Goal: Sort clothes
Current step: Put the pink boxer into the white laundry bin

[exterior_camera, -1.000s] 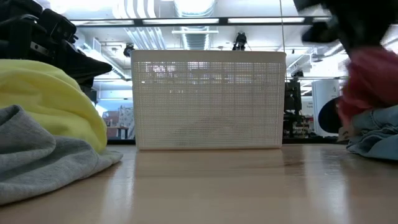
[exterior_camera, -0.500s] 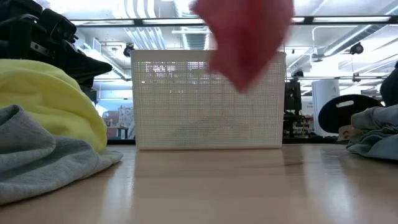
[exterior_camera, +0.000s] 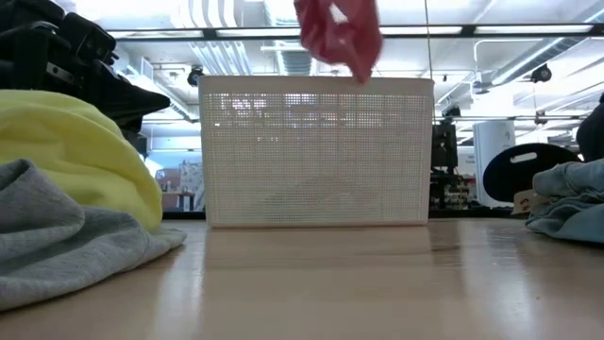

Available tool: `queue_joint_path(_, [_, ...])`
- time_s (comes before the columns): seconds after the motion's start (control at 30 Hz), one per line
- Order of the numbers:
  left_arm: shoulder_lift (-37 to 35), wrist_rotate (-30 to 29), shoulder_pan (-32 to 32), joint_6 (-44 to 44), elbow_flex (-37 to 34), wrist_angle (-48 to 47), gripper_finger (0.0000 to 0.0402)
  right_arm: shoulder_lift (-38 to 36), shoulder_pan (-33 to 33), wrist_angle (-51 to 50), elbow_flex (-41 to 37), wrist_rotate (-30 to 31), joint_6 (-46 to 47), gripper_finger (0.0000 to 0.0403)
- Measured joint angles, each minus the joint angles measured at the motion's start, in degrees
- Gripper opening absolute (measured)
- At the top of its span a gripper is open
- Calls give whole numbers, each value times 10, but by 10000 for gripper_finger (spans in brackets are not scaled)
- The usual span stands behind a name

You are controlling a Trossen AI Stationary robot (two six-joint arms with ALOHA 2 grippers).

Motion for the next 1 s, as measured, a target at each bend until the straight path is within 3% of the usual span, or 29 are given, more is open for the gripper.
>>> queue_joint_path(0.17, [0,0,0,0,0,0,0,30,-66,8,47,-10,-51,0])
queue_joint_path(0.73, [0,0,0,0,0,-1,0,118,-250,-120,29,-254,35,0])
queue_joint_path(1.0, [0,0,0,0,0,-5,0,183,-279,-143,24,-262,32,9])
